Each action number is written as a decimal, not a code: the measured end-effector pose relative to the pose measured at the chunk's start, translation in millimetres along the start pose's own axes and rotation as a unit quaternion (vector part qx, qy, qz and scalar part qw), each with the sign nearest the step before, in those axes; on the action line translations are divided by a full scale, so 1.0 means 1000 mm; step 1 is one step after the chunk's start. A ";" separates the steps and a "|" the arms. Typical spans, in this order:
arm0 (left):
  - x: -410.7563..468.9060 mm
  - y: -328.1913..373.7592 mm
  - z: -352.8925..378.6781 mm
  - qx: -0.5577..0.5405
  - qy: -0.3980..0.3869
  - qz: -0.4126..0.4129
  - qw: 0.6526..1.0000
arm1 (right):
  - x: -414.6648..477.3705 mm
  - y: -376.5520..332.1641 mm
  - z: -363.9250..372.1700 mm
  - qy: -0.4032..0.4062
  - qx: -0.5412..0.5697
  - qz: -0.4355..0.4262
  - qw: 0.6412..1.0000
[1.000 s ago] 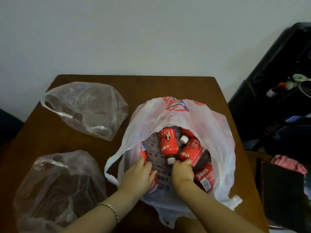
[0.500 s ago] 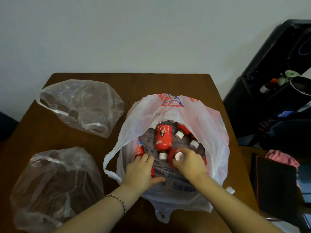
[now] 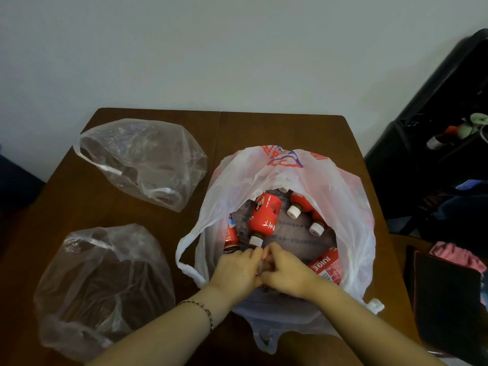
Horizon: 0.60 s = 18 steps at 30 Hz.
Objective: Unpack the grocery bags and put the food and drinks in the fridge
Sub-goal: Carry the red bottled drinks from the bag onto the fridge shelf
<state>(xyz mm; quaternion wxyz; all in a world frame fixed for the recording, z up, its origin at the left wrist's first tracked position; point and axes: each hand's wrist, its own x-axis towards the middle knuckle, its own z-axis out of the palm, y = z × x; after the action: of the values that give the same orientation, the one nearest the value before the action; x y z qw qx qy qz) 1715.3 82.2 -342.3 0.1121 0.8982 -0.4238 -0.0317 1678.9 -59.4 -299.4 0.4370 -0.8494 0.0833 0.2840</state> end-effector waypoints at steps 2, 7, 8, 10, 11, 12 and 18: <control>0.004 0.003 -0.002 0.004 -0.001 -0.014 1.000 | 0.004 0.003 -0.003 -0.011 0.085 0.009 0.996; 0.005 0.006 -0.017 -0.016 -0.106 -0.031 0.994 | 0.013 0.010 -0.018 0.078 -0.027 -0.062 0.995; 0.004 0.006 -0.018 0.006 -0.136 -0.019 0.991 | 0.020 0.014 -0.024 0.102 -0.122 -0.083 0.984; 0.004 0.009 -0.027 0.026 -0.167 -0.012 0.986 | 0.037 0.017 -0.029 0.096 -0.312 -0.142 0.935; 0.005 0.010 -0.032 0.030 -0.176 -0.011 0.984 | 0.049 0.018 -0.029 0.071 -0.417 -0.185 0.887; 0.006 0.009 -0.035 0.033 -0.178 -0.016 0.983 | 0.062 0.018 -0.026 0.057 -0.495 -0.213 0.840; -0.004 -0.006 -0.047 0.036 -0.160 -0.066 0.984 | 0.098 0.004 -0.015 -0.062 -0.734 -0.202 0.646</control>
<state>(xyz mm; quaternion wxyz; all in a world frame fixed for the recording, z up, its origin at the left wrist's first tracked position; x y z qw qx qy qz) 1724.7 96.8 -298.1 0.0080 0.9109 -0.3772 -0.1672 1764.1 -63.3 -349.4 -0.2785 -0.8683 -0.3530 0.2094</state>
